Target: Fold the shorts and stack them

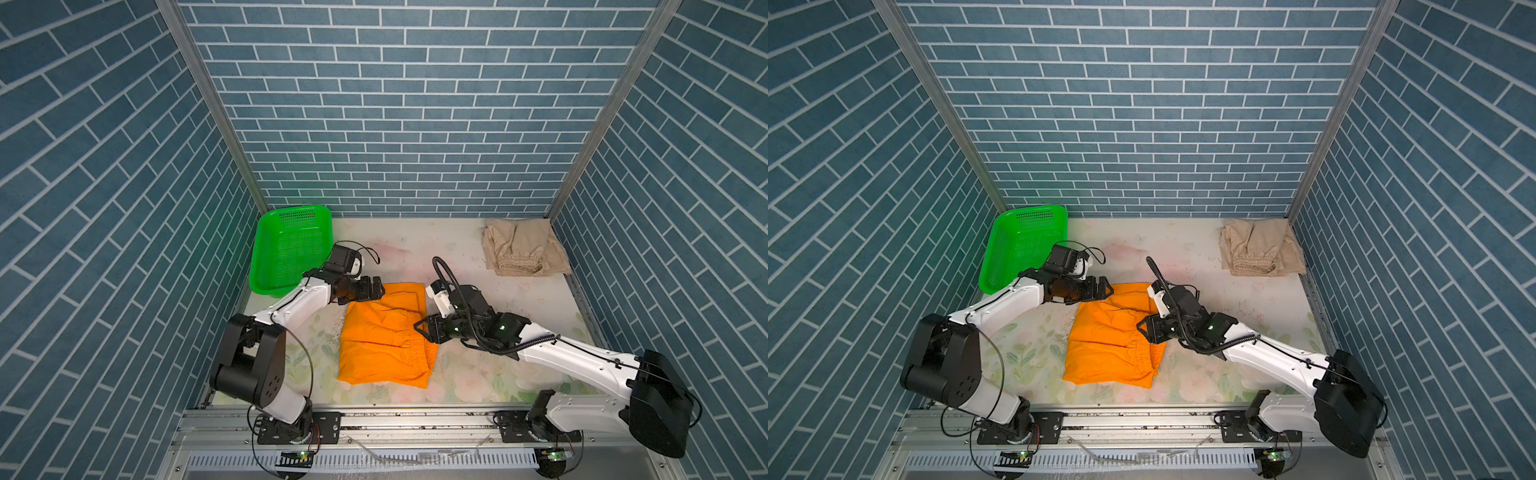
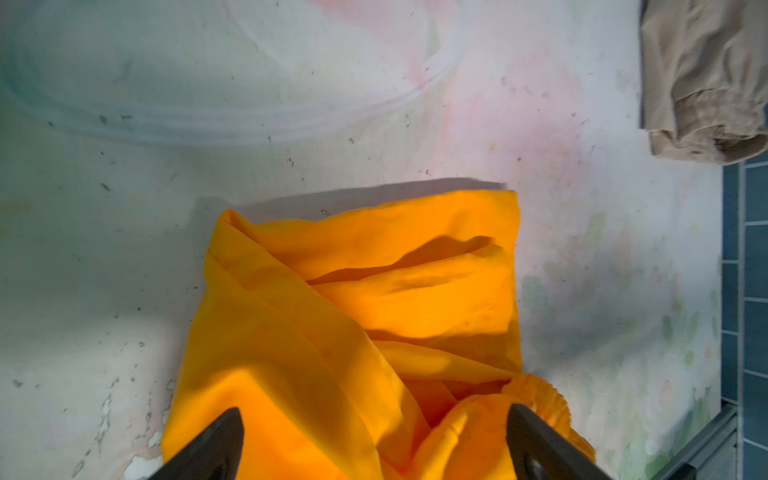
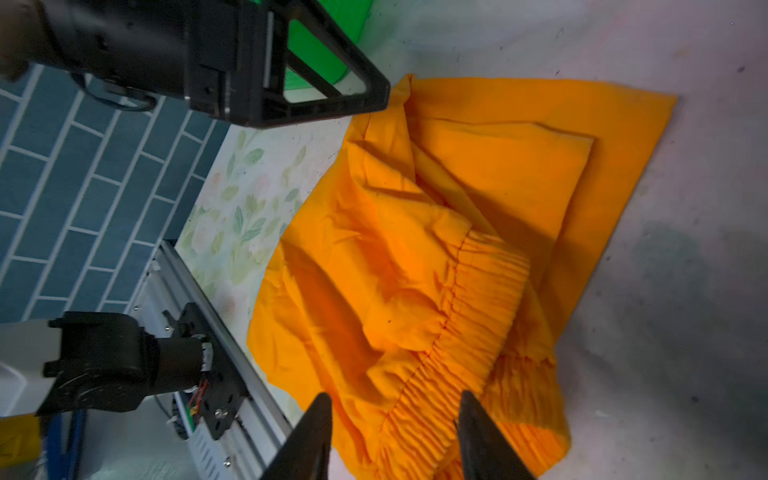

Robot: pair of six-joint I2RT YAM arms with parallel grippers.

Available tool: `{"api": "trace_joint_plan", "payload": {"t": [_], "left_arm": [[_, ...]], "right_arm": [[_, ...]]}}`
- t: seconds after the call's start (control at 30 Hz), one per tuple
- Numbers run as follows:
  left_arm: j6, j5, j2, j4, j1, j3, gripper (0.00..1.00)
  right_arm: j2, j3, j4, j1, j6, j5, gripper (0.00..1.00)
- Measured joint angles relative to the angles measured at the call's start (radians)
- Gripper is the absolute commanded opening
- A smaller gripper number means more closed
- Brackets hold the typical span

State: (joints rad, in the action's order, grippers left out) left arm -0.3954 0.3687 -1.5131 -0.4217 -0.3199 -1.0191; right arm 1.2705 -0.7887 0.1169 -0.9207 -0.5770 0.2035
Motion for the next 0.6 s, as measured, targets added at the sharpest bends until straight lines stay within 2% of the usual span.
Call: {"api": "trace_joint_plan", "payload": {"t": [0.27, 0.47, 0.6], "left_arm": [[-0.030, 0.042, 0.113, 0.043, 0.000, 0.056, 1.00], [-0.055, 0.074, 0.050, 0.116, 0.000, 0.123, 1.00], [-0.052, 0.077, -0.015, 0.169, 0.000, 0.122, 1.00]], "right_arm": [[0.272, -0.087, -0.145, 0.042, 0.048, 0.060, 0.40], [0.449, -0.078, -0.250, 0.125, 0.058, 0.148, 0.36], [0.462, -0.061, -0.268, 0.148, 0.058, 0.180, 0.36]]}}
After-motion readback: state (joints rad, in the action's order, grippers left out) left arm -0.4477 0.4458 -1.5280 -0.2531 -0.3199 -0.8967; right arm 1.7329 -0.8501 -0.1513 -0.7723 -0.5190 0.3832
